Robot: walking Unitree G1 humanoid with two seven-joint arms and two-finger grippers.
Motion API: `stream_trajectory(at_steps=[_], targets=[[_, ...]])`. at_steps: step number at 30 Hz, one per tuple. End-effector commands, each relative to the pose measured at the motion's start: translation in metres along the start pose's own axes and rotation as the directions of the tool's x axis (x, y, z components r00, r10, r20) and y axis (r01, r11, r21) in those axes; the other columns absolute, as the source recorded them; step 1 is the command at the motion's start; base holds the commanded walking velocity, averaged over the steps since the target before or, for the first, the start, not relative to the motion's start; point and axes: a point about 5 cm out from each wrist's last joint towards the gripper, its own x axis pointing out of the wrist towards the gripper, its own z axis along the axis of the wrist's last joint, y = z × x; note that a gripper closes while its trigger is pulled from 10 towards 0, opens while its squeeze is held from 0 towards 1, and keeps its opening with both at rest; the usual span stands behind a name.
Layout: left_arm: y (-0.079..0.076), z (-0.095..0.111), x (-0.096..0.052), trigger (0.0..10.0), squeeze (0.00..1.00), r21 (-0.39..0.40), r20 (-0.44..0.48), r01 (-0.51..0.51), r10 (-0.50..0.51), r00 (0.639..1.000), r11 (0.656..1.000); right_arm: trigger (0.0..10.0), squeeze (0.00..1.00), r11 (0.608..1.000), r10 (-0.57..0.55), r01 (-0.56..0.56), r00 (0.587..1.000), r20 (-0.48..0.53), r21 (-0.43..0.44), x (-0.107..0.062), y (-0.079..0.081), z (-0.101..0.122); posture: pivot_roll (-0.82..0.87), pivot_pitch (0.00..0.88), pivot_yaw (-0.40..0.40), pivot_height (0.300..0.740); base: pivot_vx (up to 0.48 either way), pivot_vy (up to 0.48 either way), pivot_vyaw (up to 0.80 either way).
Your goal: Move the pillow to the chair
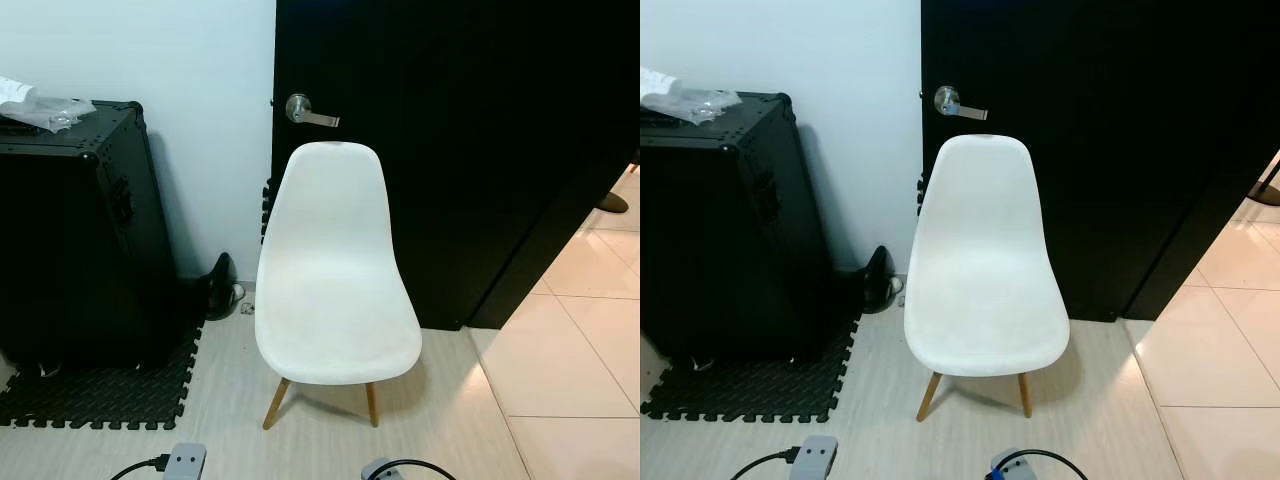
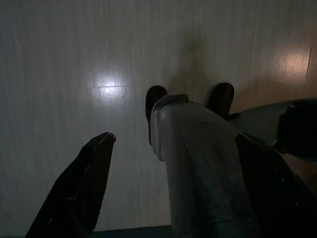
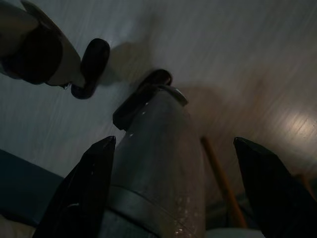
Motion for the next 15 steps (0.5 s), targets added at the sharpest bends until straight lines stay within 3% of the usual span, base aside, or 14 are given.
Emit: stream_trajectory(at_steps=[1,5,6,10,15], targets=[[-0.003,0.000,0.000,10.0,0.00,0.002,0.002,0.013,-0.013,1.000,1.000,10.0,0.00,0.999,-0.023,0.025,0.999,-0.034,0.036,-0.001,-0.001,-0.013,0.13,0.000,-0.116,0.740,0.000,0.000,-0.76],[-0.003,0.002,0.000,10.0,0.00,0.008,0.019,0.014,-0.015,1.000,1.000,10.0,0.00,0.995,-0.045,0.046,0.999,-0.016,0.092,-0.002,-0.005,-0.011,0.13,0.000,-0.113,0.740,0.000,0.000,-0.76],[0.005,0.014,0.000,10.0,0.00,0.021,0.074,-0.030,0.028,0.997,0.999,10.0,0.00,0.981,-0.075,0.072,0.997,0.012,0.181,-0.004,-0.015,-0.009,0.12,0.000,-0.110,0.740,0.000,0.000,-0.76],[0.018,0.026,-0.001,10.0,0.00,0.018,0.115,-0.113,0.111,0.987,0.993,10.0,0.00,0.959,-0.096,0.082,0.995,0.037,0.272,-0.005,-0.020,-0.007,0.12,0.000,-0.102,0.740,0.000,0.000,-0.76],[0.004,0.030,0.001,10.0,0.00,0.008,0.124,-0.042,0.040,0.991,0.999,10.0,0.00,0.955,-0.097,0.078,0.994,0.051,0.286,-0.005,-0.021,0.000,0.12,0.000,-0.090,0.740,0.000,0.000,-0.76]])
